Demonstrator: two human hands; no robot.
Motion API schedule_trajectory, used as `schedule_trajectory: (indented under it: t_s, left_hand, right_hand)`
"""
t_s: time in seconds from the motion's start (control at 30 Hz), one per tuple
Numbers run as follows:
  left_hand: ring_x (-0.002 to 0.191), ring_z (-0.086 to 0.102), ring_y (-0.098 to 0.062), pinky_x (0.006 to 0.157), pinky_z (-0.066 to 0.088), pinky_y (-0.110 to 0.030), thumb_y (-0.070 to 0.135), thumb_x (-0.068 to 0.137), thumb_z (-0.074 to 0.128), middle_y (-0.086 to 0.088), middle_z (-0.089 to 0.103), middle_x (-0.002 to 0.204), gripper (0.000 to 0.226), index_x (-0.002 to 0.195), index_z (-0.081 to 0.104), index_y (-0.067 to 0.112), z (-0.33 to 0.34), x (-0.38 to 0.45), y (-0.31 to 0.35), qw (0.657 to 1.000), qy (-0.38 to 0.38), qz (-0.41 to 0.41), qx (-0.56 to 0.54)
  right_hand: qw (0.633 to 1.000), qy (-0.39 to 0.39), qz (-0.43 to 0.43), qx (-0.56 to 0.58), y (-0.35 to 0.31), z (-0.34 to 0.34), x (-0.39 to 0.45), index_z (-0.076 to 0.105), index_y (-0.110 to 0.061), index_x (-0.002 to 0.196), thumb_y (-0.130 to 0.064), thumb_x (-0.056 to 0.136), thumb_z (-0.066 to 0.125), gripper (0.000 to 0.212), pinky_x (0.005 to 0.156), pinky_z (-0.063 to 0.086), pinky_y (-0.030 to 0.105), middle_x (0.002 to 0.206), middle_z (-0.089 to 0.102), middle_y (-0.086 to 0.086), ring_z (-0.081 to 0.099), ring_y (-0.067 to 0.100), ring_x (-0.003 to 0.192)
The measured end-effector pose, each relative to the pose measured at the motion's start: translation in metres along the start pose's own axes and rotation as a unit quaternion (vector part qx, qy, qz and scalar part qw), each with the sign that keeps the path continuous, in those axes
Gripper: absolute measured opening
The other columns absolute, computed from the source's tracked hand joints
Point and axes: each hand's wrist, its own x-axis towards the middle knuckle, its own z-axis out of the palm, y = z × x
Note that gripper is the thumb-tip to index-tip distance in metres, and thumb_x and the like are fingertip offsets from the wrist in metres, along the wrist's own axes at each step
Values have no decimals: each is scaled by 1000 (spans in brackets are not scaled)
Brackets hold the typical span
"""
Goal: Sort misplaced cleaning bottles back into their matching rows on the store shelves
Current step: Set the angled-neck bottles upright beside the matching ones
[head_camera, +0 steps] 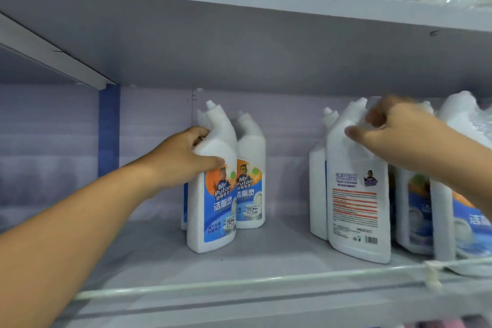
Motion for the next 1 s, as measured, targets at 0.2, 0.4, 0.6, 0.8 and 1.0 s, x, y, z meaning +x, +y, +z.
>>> schedule_trajectory:
  t_s: [0.2,0.4,0.6,0.8,1.0]
  left_hand:
    - [83,76,-8,69,57,-22,22,94,72,7,76,103,44,133,54,31,-10,7,-12,1000,-13,-12,8]
    - [88,76,-8,74,57,-22,22,97,68,10,78,102,44,135,53,38,-16,9,-22,999,-31,-16,-21]
    - [88,76,-5,68,57,-17,24,98,65,15,78,97,46,135,49,46,-18,10,-25,999,-44,-6,-15]
    - [102,68,-11,83,54,-22,30,98,65,3,55,130,59,148,42,48,-21,11,-31,999,-20,8,46]
    - [105,63,-15,90,55,-29,31,98,66,1,42,133,60,147,39,54,-24,14,-37,996,2,19,84]
  right_hand:
    - [984,-157,30,79,7,10,2,67,-21,107,-48,81,78,38,79,58,37,91,74,-1,72,21,80]
    - [975,-160,-26,150,-27,24,-3,64,-26,98,-49,82,76,30,76,58,36,92,74,-1,72,19,80]
    - [984,-148,-67,75,-71,54,6,55,-17,109,-58,85,67,49,83,49,35,94,64,-2,61,14,83]
    - [981,-161,-46,101,-86,84,9,45,-17,113,-51,86,64,48,59,45,30,99,59,0,60,15,78]
    - [807,-357,2,470,-64,72,44,59,-7,124,-19,100,51,27,104,48,39,126,69,15,68,24,111]
